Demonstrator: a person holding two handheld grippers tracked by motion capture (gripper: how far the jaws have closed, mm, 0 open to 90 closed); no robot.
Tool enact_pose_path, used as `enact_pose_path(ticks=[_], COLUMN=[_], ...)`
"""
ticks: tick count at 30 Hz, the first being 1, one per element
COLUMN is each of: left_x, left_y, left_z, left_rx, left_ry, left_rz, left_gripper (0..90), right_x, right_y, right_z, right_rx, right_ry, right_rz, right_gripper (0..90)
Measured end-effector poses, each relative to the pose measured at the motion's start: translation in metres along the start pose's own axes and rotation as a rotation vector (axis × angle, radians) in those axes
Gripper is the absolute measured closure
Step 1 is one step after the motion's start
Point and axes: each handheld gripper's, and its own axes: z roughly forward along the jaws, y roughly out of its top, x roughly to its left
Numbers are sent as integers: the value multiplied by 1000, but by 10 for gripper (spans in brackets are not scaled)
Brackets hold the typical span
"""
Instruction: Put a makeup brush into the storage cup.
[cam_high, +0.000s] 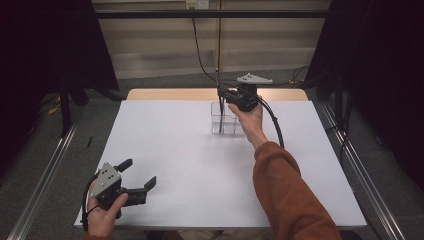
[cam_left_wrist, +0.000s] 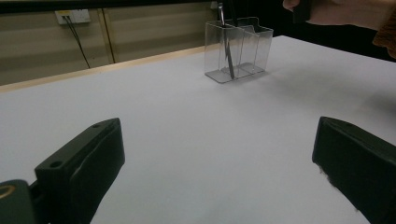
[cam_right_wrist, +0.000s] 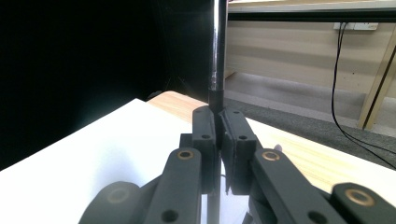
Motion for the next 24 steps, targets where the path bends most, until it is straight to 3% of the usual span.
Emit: enact_pose_path(ticks=[24], left_x=[0], left_y=[0], left_z=[0], left_rx=[0], left_ry=[1], left_rz=[-2], left_gripper=[24], right_x=[-3], right_y=[-22], right_z=[7], right_rx=[59], right_ry=[4], right_rz=[18], right_gripper=[845])
